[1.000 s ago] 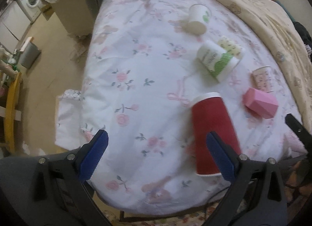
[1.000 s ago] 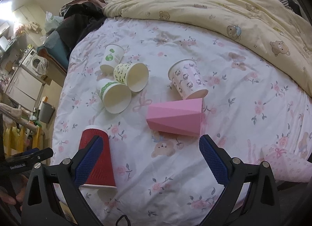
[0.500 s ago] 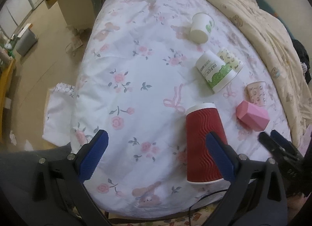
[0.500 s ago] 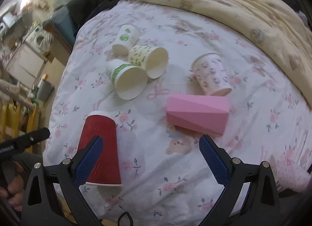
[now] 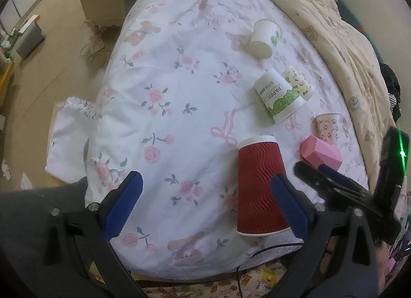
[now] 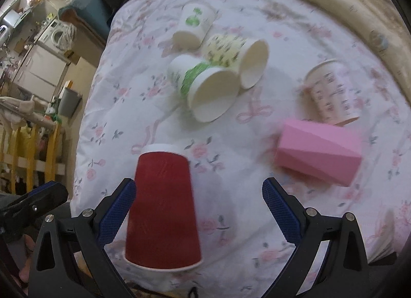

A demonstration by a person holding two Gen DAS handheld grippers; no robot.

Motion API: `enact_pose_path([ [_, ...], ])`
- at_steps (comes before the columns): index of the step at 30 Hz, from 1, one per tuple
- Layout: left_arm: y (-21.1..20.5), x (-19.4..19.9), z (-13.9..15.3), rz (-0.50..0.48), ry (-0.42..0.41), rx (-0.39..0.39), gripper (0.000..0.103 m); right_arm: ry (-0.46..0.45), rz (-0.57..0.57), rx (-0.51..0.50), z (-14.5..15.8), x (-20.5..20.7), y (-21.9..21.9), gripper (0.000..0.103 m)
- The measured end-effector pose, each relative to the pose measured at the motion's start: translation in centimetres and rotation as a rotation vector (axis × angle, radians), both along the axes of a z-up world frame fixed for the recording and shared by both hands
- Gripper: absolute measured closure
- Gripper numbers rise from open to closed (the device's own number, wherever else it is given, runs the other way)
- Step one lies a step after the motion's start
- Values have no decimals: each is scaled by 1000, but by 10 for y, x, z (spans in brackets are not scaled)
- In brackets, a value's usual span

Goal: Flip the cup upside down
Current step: 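Lift the red cup with the left tool and stand it upright, then grasp the red cup with the right tool while the left tool releases it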

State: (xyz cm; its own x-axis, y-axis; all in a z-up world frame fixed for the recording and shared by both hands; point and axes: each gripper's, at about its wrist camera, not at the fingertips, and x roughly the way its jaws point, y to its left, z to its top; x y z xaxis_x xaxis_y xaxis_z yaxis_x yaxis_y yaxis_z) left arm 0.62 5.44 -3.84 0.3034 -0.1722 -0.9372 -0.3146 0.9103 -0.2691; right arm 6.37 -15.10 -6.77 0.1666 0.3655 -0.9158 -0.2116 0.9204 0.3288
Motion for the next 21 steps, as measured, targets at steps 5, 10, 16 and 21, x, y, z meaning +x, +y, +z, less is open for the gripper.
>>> enact_pose_path([
  [5, 4, 1, -3, 12, 15, 3, 4, 161, -18, 83, -26, 8, 9, 2],
  [10, 9, 0, -5, 32, 26, 17, 4, 282, -16, 150, -49, 10, 21, 2],
  [16, 9, 0, -6, 30, 28, 31, 4, 322, 40, 122, -64, 10, 37, 12],
  [21, 9, 1, -6, 33, 24, 59, 4, 292, 88, 108, -58, 7, 38, 29],
])
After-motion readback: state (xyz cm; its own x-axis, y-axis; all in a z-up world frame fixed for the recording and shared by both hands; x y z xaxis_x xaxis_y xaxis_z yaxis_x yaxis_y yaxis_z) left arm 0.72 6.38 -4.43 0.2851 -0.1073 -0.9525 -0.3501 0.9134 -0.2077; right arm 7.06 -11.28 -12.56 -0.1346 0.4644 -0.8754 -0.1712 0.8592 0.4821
